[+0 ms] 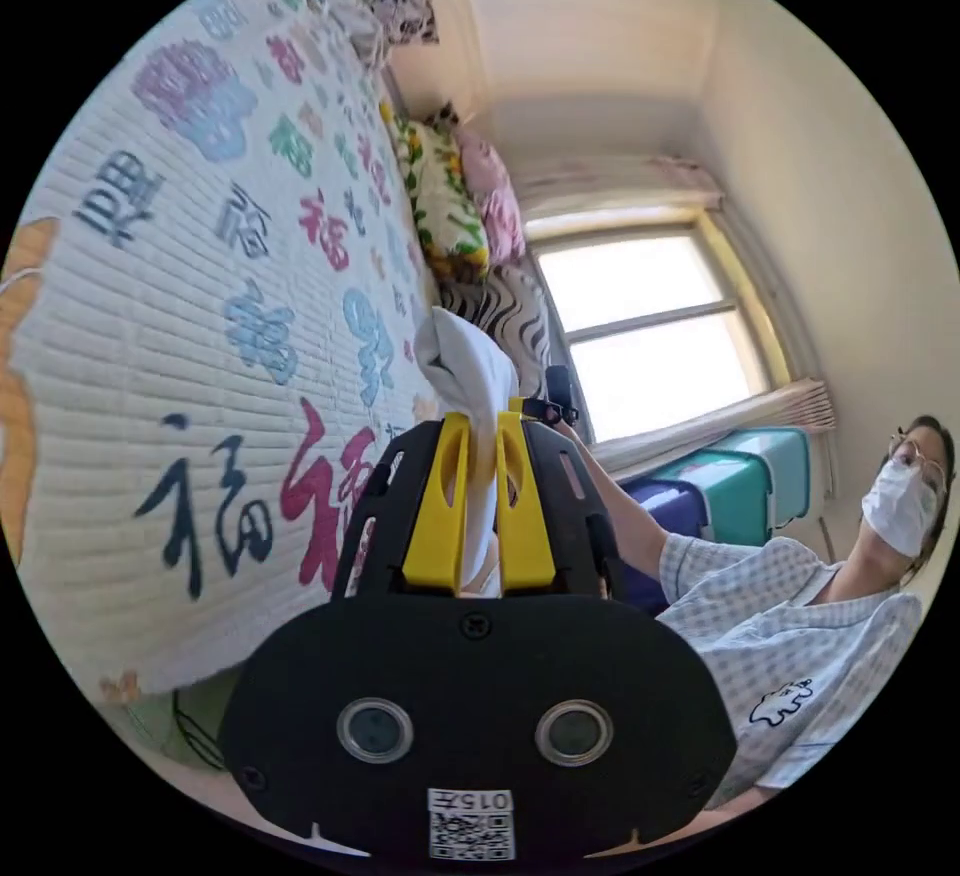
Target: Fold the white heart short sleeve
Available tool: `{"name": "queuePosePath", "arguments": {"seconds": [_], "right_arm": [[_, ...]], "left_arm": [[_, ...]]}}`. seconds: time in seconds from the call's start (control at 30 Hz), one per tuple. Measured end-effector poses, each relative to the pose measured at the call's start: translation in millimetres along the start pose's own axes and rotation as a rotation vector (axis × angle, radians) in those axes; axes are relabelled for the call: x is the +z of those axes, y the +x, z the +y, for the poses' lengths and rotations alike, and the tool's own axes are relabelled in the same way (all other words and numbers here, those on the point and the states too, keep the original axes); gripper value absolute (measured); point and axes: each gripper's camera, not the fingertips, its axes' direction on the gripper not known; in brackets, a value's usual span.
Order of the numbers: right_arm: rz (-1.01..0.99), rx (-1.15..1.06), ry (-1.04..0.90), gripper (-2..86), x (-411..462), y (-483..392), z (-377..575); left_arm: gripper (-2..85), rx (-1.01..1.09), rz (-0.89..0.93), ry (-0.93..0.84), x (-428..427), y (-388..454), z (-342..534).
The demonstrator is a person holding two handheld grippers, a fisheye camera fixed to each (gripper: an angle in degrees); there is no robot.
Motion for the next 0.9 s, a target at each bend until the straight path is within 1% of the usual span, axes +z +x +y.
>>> {"name": "queuePosePath", "arguments": {"seconds": [0.07, 0.1, 0.17, 0.2, 0.27, 0.33, 0.43, 0.5, 0.57, 0.6, 0.67, 0.7, 0.77, 0.8, 0.87, 0.9], "right_arm": [[0.070, -0.139, -0.126, 0.9, 49.8, -52.9, -61.8], [0.094, -0.175, -0.162, 0.9, 64.2, -66.8, -77.3], [0.186, -0.299, -0.301, 1.0, 127.0, -119.9, -137.4], [0.205, -0.324, -0.331, 1.0, 143.0, -131.9, -151.2], [0.263, -0.416, -0.438, 1.1, 207.6, -176.2, -200.7], [0.281, -0.479, -0.490, 1.3, 254.7, -205.4, -231.2], [0.247, -0.540, -0.513, 1.5, 325.6, -241.7, -276.4], [0.220, -0.549, -0.495, 1.5, 360.8, -255.9, -302.2], [0.186, -0.543, -0.444, 1.5, 398.6, -268.2, -336.9], [0.177, -0.540, -0.430, 1.4, 406.5, -270.3, -345.6], [0.138, -0.514, -0.375, 1.3, 434.9, -275.9, -381.3], [0.132, -0.504, -0.361, 1.2, 441.1, -276.5, -390.1], [0.117, -0.457, -0.319, 1.0, 464.1, -274.1, -425.6], [0.117, -0.441, -0.308, 1.0, 469.1, -272.1, -434.3], [0.090, -0.380, -0.261, 1.0, 486.3, -260.0, -465.5], [0.087, -0.366, -0.250, 1.0, 490.8, -256.2, -472.7]], "left_arm": [[3.3, -0.008, -0.007, 0.177, -80.9, 19.3, 15.4], [3.2, -0.015, -0.008, 0.224, -99.5, 22.6, 20.2], [3.3, -0.036, 0.009, 0.401, -164.0, 31.4, 39.9], [3.3, -0.042, 0.015, 0.436, -177.8, 32.5, 43.8], [3.5, -0.062, 0.037, 0.549, -231.1, 36.7, 52.2], [3.5, -0.057, 0.038, 0.623, -274.4, 42.9, 48.4], [3.5, -0.013, -0.022, 0.698, -356.3, 59.3, 17.1], [3.6, 0.002, -0.057, 0.697, -405.6, 69.8, -16.7], [3.5, 0.021, -0.098, 0.642, -466.0, 84.5, -76.3], [3.5, 0.023, -0.119, 0.627, -479.8, 88.8, -92.8], [3.5, 0.034, -0.208, 0.558, -525.4, 105.7, -164.7], [3.5, 0.032, -0.217, 0.544, -533.8, 108.7, -182.9], [3.4, 0.026, -0.237, 0.478, -557.2, 116.2, -254.5], [3.4, 0.025, -0.248, 0.469, -560.8, 117.6, -270.7], [3.5, 0.011, -0.299, 0.429, -567.8, 116.6, -330.0], [3.6, 0.015, -0.307, 0.426, -567.9, 114.6, -342.8]]}}
